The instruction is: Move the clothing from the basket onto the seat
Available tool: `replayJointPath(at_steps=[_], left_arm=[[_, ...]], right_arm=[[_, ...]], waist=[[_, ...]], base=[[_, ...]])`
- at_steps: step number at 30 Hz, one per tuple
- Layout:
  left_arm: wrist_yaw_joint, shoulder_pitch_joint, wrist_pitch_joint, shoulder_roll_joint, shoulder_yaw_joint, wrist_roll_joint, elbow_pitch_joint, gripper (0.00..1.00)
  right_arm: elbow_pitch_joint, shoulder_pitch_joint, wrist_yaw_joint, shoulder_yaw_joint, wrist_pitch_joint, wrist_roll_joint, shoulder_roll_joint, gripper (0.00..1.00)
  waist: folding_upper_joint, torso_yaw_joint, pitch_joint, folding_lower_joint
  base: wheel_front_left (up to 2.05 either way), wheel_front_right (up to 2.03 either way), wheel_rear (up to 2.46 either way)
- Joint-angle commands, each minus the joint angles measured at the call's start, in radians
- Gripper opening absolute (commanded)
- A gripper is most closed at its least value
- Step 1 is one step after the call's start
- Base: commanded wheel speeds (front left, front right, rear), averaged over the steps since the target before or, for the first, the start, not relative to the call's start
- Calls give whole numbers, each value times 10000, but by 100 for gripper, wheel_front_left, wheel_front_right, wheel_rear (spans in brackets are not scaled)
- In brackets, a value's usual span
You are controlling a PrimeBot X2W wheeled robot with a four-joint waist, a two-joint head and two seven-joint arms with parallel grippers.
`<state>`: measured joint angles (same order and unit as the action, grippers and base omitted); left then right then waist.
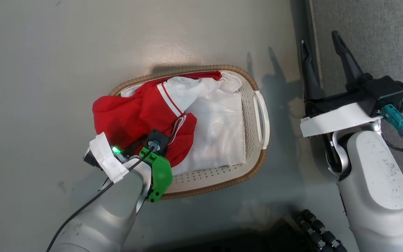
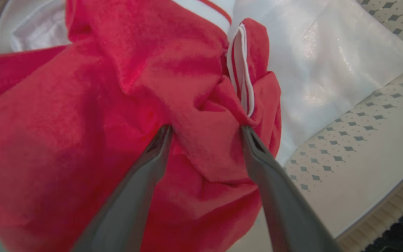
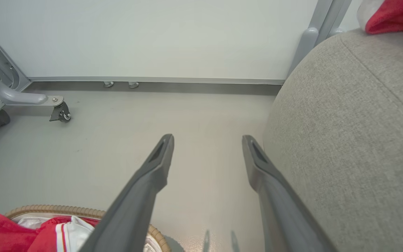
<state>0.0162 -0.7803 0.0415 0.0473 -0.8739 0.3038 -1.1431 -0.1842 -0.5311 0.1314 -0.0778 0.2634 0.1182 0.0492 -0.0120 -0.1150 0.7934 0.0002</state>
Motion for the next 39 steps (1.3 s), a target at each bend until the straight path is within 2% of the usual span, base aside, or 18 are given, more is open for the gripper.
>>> replayJointPath(at_steps=[1,4,5,6,7,9,18,28,39], left_arm=[[-26,-155,-26,59,-92,79,-99,100],[-45,-230,56,59,-216,192,-220,100],[-58,-241,87,57,-233,261,-280,96],[-36,-239,129,59,-247,314,-327,78],[19,-245,176,59,-266,383,-370,40],[164,-290,308,56,-397,398,-342,0],[278,-96,1387,54,-825,650,-55,0],[556,-229,2077,55,-1546,376,510,0],[771,-976,2216,1010,-2213,-353,1630,0]], right_arm=[[72,-142,-14,-58,20,77,26,100],[103,-170,-14,-166,20,165,26,100],[126,-206,-14,-208,20,197,26,100],[135,-229,-14,-241,20,222,26,100],[148,-253,-14,-276,20,239,26,100],[156,-264,-14,-293,20,248,26,100],[-199,223,-14,-171,20,-43,29,100],[-838,1149,-14,41,20,-412,32,100],[-1313,2317,-14,-15,20,-441,31,100]], waist=[[120,-284,409,-2],[120,-350,449,-2],[120,-374,455,-2],[120,-392,453,-2],[120,-413,445,-2],[120,-416,399,-2],[120,-161,-498,-2],[120,616,-2834,-2],[120,965,-5521,-2]], base=[[0,0,0],[0,0,0],[0,0,0],[0,0,0],[0,0,0],[0,0,0],[0,0,0],[0,0,0],[0,0,0]])
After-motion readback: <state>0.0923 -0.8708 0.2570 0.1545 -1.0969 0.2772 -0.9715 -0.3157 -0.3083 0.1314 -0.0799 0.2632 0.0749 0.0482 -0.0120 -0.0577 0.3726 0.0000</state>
